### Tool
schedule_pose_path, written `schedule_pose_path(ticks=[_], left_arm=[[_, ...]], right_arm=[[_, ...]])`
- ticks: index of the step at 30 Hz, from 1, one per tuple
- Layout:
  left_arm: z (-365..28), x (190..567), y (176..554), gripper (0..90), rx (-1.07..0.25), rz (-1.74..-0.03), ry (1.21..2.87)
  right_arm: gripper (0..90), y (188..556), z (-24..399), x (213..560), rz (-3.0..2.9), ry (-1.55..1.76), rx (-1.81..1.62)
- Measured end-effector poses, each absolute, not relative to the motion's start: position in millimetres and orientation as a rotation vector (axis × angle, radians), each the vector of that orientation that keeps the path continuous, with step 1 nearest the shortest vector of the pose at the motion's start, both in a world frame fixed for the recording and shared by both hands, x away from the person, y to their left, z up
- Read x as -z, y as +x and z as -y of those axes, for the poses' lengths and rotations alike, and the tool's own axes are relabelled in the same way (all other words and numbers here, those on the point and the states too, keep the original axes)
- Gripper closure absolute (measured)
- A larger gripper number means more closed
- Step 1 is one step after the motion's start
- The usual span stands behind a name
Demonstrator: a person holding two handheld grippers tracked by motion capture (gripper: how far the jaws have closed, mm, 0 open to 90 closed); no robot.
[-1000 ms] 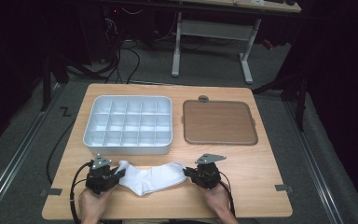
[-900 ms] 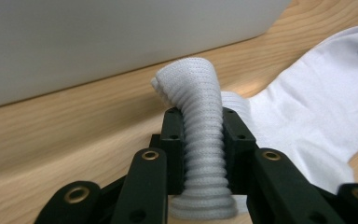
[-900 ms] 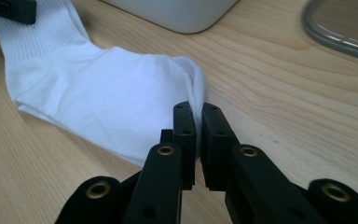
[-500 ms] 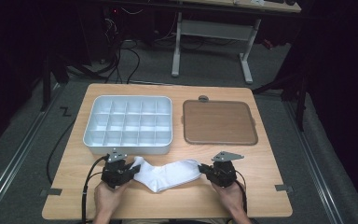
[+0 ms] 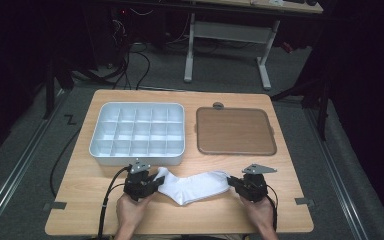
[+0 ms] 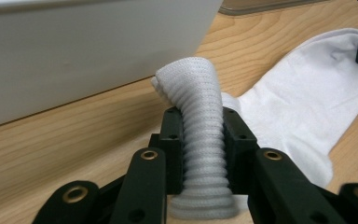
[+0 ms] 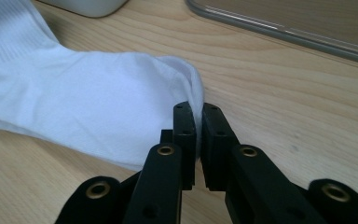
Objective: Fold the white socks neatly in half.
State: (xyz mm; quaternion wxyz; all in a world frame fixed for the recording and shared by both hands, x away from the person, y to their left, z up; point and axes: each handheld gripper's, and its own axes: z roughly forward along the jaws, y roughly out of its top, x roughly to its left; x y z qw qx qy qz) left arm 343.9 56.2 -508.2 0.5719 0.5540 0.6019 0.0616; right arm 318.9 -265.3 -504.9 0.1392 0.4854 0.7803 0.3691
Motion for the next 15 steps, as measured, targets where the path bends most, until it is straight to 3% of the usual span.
schedule_pose_path(ticks=[15], left_arm=[[-36.6,518.2,346.2,71.4,-0.141,-1.4,1.316]], right_arm=[[86.2,316.7,285.5,516.9,-2.21,1.448,-0.977]])
